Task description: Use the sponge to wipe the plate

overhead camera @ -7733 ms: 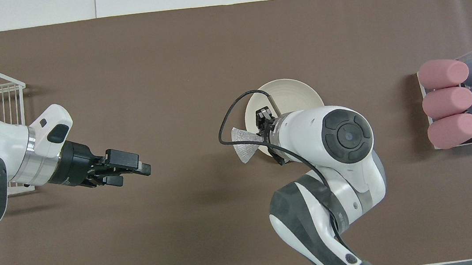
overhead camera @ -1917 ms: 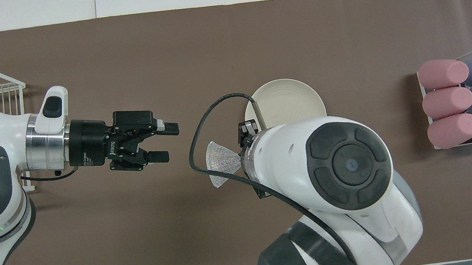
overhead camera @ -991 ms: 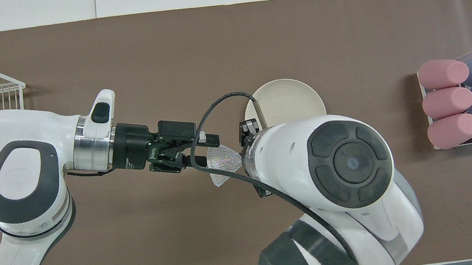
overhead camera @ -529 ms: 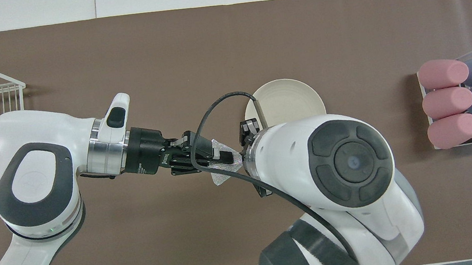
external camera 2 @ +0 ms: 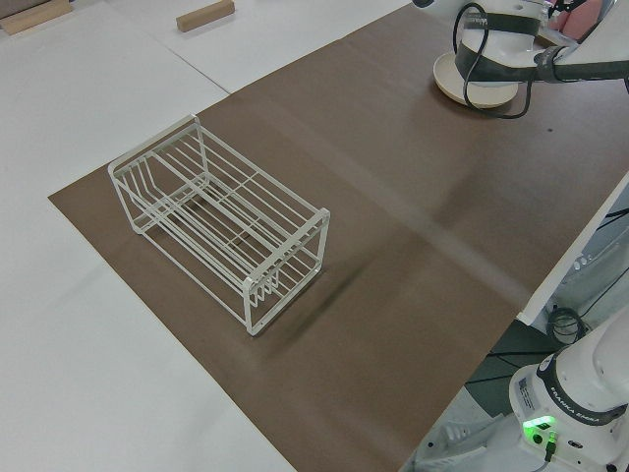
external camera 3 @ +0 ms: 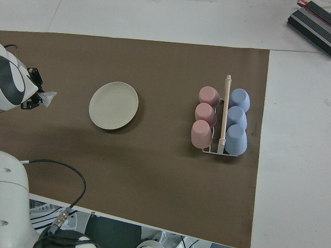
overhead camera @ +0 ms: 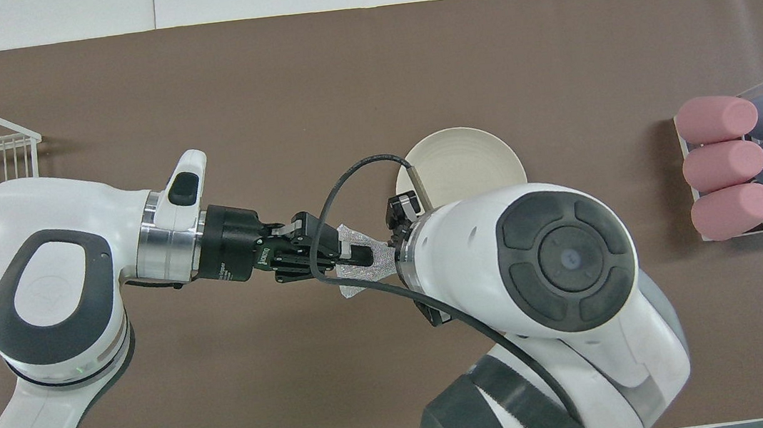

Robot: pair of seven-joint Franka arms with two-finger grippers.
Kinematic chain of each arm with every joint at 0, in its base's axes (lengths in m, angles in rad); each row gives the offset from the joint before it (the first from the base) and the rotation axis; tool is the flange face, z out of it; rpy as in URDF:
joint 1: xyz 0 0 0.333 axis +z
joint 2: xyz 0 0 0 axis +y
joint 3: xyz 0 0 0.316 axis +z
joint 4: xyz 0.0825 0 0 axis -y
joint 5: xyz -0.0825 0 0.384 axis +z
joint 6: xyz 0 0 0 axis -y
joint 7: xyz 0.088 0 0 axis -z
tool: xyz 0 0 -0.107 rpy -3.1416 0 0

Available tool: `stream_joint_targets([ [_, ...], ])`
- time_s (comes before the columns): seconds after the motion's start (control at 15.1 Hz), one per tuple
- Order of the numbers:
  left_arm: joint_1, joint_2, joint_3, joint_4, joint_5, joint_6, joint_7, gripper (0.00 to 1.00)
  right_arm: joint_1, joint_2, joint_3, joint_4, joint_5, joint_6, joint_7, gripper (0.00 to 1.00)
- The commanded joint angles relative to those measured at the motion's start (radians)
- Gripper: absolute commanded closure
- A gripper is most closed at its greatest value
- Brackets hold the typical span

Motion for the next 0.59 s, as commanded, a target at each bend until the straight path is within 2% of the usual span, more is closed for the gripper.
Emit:
stream_joint_targets([
  [0.0,0.008,-0.009,0.014,-0.002,-0.001,-0.028,0.003,1.00,-0.038,-0.026,0.004,-0.009,-0.026,-0.036,-0.084,0.00],
  [0.33,0.015,-0.011,0.014,0.000,0.089,-0.024,-0.012,1.00,-0.059,-0.029,-0.005,-0.009,-0.026,-0.044,-0.290,0.00],
  [0.53,0.058,-0.009,0.014,0.004,0.196,-0.032,-0.036,1.00,-0.126,-0.043,-0.005,-0.009,-0.026,-0.097,-0.557,0.00],
])
